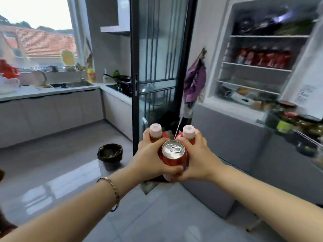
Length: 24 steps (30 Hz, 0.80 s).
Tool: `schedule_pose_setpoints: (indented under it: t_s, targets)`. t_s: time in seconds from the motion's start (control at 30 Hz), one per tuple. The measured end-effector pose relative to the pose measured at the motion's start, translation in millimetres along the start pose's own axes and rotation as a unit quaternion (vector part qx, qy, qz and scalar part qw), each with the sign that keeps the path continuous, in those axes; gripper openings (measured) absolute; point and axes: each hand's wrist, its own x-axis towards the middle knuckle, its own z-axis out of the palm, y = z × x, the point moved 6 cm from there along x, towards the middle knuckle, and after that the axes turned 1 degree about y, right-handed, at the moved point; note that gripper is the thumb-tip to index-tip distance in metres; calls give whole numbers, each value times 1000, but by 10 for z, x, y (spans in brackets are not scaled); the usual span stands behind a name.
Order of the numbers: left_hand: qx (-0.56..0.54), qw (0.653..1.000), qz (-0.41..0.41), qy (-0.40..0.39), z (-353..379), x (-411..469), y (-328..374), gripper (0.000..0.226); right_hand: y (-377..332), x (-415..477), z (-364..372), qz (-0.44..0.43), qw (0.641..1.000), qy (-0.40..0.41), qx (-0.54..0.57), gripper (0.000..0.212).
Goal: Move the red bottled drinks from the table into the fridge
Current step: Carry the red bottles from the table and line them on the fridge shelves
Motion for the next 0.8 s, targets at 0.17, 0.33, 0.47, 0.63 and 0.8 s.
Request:
schedule_pose_setpoints:
  t_s: [0.17,0.33,0.47,0.63,0.8]
  targets:
    - [5,995,73,-65,489,1340,-10,65,932,638,-230,88,995,42,-21,101]
    - [-14,983,148,-109,851,2584,195,70,1740,1226,-625,166,983,77,-31,97]
    - [-33,973,189,-125,1196,3494,437,72,2414,1618,-994,208,970,110,-54,105]
    - [-64,956,245,-150,1697,4395,736,62,3255,1995,-1345,233,958,143,-87,99]
    - [-88,953,268,-112,2270,5492,1069,59,4278,2497,-1798,248,948,172,-101,95]
